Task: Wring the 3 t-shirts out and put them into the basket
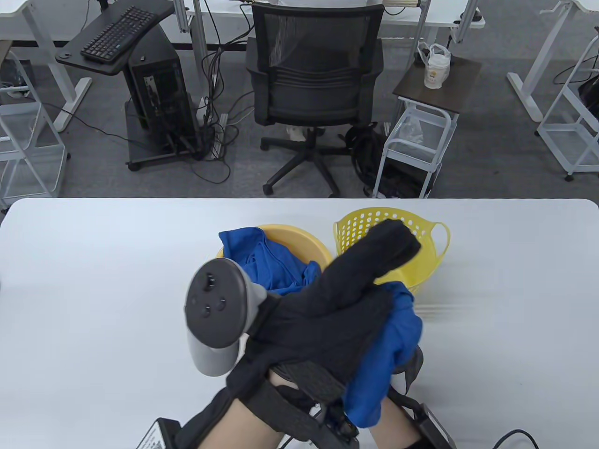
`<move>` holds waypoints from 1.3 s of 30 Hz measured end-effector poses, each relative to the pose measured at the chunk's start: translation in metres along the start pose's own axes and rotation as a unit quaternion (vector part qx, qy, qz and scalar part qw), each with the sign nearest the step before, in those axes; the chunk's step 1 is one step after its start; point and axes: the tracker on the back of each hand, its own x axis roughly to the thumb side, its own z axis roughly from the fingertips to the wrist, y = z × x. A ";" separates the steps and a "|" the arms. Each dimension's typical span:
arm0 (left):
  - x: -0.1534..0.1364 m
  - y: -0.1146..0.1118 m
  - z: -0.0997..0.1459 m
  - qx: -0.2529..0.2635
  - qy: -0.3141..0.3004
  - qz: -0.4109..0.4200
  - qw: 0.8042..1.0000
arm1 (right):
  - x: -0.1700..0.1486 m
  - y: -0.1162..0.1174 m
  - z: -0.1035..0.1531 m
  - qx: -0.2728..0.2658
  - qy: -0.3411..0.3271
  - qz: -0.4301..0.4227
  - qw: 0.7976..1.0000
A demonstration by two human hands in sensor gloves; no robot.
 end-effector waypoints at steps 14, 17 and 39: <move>-0.145 0.176 0.100 0.243 0.311 -0.339 0.854 | 0.018 -0.057 -0.001 0.027 0.147 -0.338 0.929; -0.178 0.124 0.081 0.057 0.274 -0.365 0.888 | 0.033 -0.055 0.002 0.075 0.156 -0.380 0.908; -0.266 0.084 0.035 0.085 0.138 -0.109 0.981 | 0.092 -0.025 -0.050 0.114 0.043 -0.545 0.830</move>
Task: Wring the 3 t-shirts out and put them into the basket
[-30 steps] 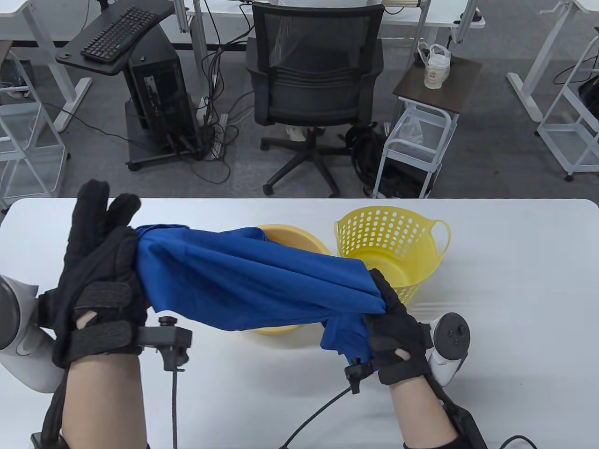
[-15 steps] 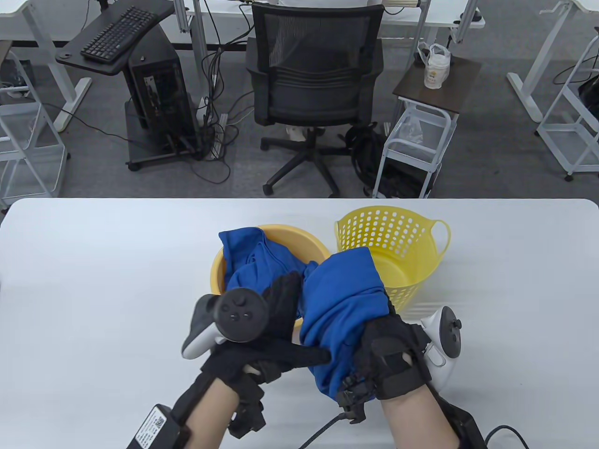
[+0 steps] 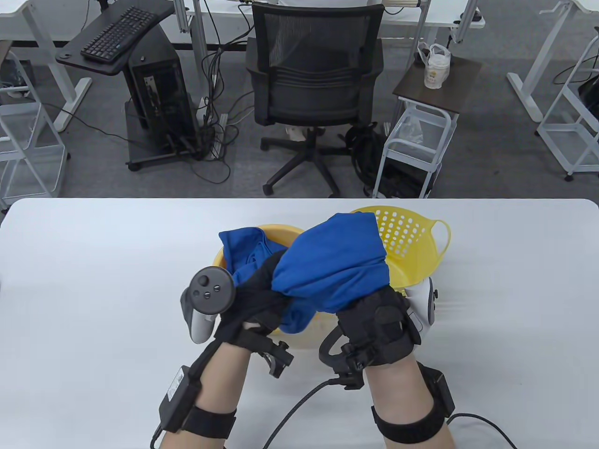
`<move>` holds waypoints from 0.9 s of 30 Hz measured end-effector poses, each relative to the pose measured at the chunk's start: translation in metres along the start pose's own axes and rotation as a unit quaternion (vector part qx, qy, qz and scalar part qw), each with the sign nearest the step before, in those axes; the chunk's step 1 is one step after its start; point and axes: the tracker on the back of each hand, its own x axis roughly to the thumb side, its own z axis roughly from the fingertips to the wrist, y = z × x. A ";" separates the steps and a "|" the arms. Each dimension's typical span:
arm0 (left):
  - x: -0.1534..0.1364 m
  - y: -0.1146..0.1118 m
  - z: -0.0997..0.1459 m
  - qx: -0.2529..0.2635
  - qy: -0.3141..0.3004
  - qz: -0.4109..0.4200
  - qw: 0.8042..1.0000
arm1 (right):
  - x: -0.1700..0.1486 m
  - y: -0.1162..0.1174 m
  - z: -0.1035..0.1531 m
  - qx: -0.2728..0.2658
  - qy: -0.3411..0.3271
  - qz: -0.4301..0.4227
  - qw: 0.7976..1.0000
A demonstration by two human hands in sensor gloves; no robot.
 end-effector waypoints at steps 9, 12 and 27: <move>0.025 0.015 0.019 0.008 -0.100 0.267 0.958 | -0.035 -0.009 -0.011 0.005 0.119 0.118 0.986; 0.028 0.009 0.020 -0.037 -0.126 0.321 0.938 | -0.060 -0.006 -0.015 0.070 0.169 0.139 0.973; 0.037 -0.005 0.019 -0.068 -0.088 0.121 0.986 | -0.008 -0.031 -0.022 0.046 0.003 0.022 0.999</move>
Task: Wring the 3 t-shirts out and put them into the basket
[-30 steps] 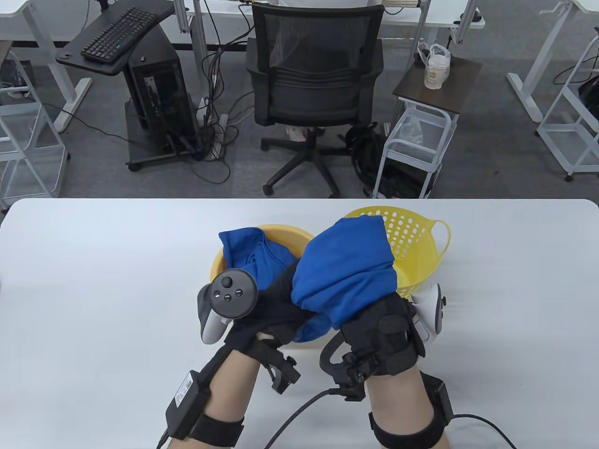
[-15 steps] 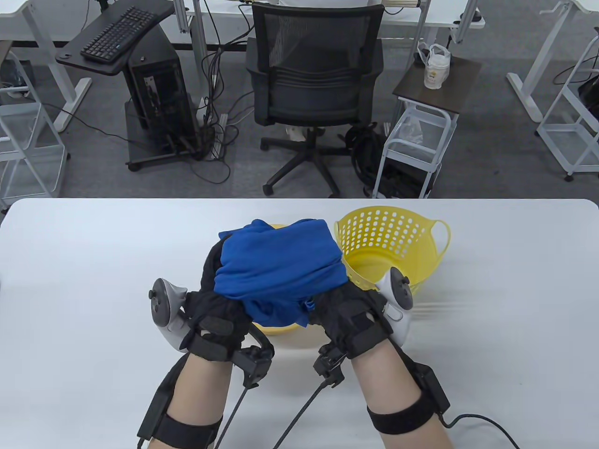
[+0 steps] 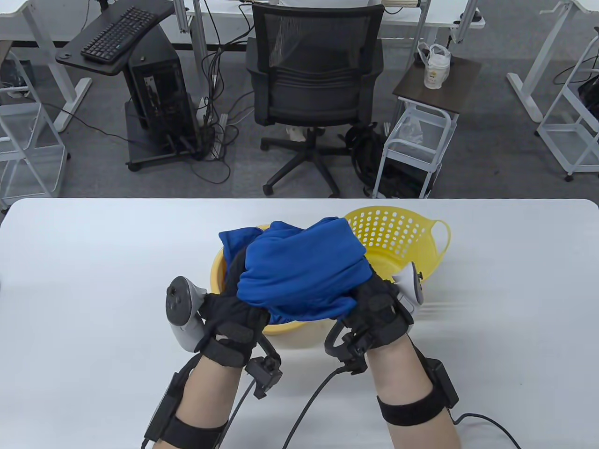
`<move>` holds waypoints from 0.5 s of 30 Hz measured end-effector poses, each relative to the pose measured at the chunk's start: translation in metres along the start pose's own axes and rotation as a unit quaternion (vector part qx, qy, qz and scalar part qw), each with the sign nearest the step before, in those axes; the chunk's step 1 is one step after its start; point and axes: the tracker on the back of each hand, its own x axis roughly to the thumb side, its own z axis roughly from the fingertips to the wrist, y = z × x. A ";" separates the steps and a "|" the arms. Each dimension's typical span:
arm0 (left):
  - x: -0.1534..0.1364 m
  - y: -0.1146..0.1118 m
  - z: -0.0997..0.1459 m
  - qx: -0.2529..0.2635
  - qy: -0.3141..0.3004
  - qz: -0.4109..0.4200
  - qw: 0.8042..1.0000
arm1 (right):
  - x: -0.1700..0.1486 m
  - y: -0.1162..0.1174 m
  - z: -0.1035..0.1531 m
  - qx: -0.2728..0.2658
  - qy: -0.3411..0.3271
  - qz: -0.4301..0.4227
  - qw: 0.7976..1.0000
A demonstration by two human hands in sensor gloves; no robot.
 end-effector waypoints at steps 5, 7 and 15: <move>0.001 -0.004 -0.003 -0.229 0.048 -0.017 0.972 | 0.037 -0.014 0.009 -0.031 -0.151 0.010 0.988; -0.004 -0.012 -0.004 -0.267 0.026 0.124 0.955 | 0.048 -0.010 0.011 -0.012 -0.215 0.061 0.975; -0.011 -0.006 0.000 -0.227 0.038 0.252 0.940 | 0.046 0.040 0.013 0.173 -0.251 0.227 0.925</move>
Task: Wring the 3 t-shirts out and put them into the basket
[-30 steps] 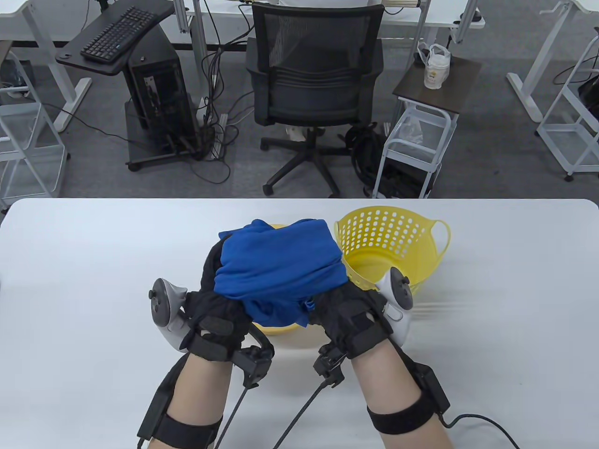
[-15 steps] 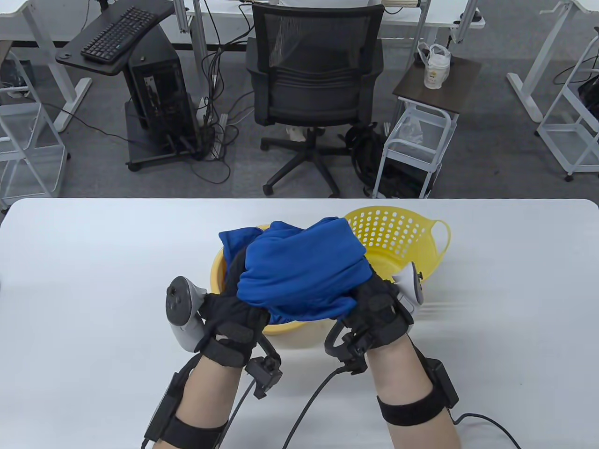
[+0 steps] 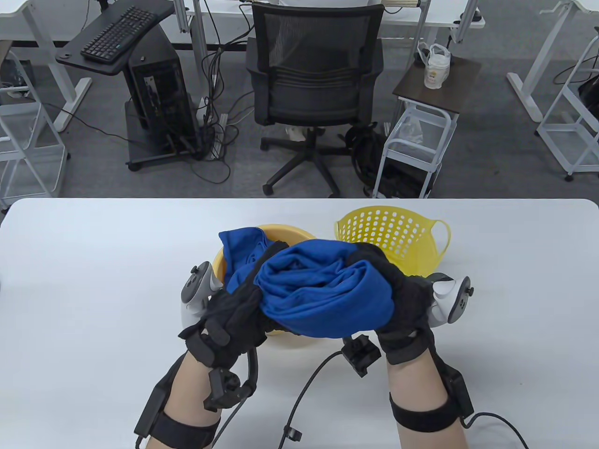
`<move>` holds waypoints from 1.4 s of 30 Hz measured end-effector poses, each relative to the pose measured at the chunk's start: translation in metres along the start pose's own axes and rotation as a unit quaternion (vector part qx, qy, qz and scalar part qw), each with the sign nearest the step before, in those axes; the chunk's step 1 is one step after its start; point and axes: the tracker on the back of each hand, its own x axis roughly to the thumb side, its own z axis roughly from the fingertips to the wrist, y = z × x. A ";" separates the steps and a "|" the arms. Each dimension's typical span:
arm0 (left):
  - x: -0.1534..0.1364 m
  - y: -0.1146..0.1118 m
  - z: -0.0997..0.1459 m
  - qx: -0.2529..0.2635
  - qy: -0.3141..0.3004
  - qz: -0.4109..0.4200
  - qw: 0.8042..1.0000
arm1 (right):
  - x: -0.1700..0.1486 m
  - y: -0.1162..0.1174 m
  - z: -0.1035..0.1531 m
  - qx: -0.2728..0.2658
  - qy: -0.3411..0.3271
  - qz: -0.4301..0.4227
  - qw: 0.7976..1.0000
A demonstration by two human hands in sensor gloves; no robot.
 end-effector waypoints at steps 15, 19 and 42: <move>0.009 -0.007 -0.007 0.006 -0.095 -0.110 0.989 | -0.032 -0.001 0.012 -0.051 0.255 -0.216 0.941; 0.007 -0.016 -0.006 -0.003 -0.059 -0.108 0.992 | -0.029 -0.012 0.016 -0.054 0.306 -0.200 0.929; 0.022 -0.072 -0.007 0.168 -0.042 -0.592 0.787 | 0.011 -0.013 0.011 -0.085 0.266 -0.006 0.960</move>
